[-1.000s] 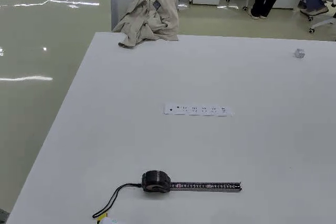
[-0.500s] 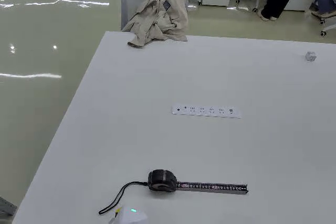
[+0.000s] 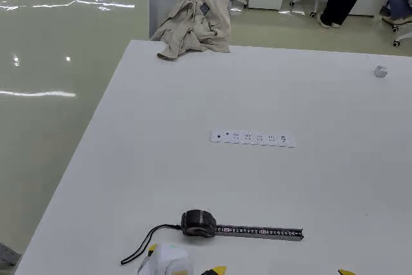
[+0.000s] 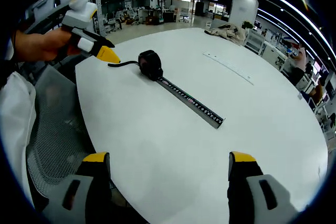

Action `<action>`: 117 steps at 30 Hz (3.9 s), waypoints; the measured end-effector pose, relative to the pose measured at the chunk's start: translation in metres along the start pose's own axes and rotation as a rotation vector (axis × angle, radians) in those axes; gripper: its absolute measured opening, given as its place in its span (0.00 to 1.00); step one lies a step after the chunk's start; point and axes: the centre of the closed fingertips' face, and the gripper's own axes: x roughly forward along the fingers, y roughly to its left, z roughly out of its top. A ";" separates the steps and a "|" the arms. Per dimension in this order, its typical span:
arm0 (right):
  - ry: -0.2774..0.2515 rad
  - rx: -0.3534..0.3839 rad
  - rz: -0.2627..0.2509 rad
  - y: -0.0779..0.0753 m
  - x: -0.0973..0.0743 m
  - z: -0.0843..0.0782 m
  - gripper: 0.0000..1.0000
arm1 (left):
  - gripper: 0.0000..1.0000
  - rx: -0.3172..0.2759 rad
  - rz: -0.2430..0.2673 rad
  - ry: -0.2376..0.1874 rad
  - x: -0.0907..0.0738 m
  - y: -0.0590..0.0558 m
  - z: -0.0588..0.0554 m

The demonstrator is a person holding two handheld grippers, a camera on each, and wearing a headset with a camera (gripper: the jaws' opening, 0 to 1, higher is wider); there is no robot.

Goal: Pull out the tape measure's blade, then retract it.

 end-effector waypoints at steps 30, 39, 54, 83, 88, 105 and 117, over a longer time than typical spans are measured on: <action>0.116 -0.287 0.175 -0.025 0.044 0.020 0.94 | 0.93 -0.074 0.064 0.008 0.032 0.008 0.010; 0.136 -0.315 0.201 -0.043 0.055 0.022 0.92 | 0.92 -0.090 0.068 0.025 0.046 0.005 0.009; 0.163 -0.341 0.239 -0.057 0.075 0.023 0.91 | 0.91 -0.111 0.091 0.044 0.061 0.011 0.008; 0.213 -0.395 0.308 -0.082 0.115 0.023 0.86 | 0.87 -0.147 0.112 0.045 0.087 0.020 0.011; 0.215 -0.407 0.306 -0.089 0.121 0.021 0.83 | 0.87 -0.146 0.116 0.058 0.092 0.021 0.008; 0.243 -0.397 0.315 -0.108 0.133 0.008 0.71 | 0.85 -0.143 0.127 0.076 0.102 0.022 0.009; 0.240 -0.422 0.330 -0.111 0.136 0.006 0.56 | 0.83 -0.149 0.138 0.087 0.111 0.022 0.005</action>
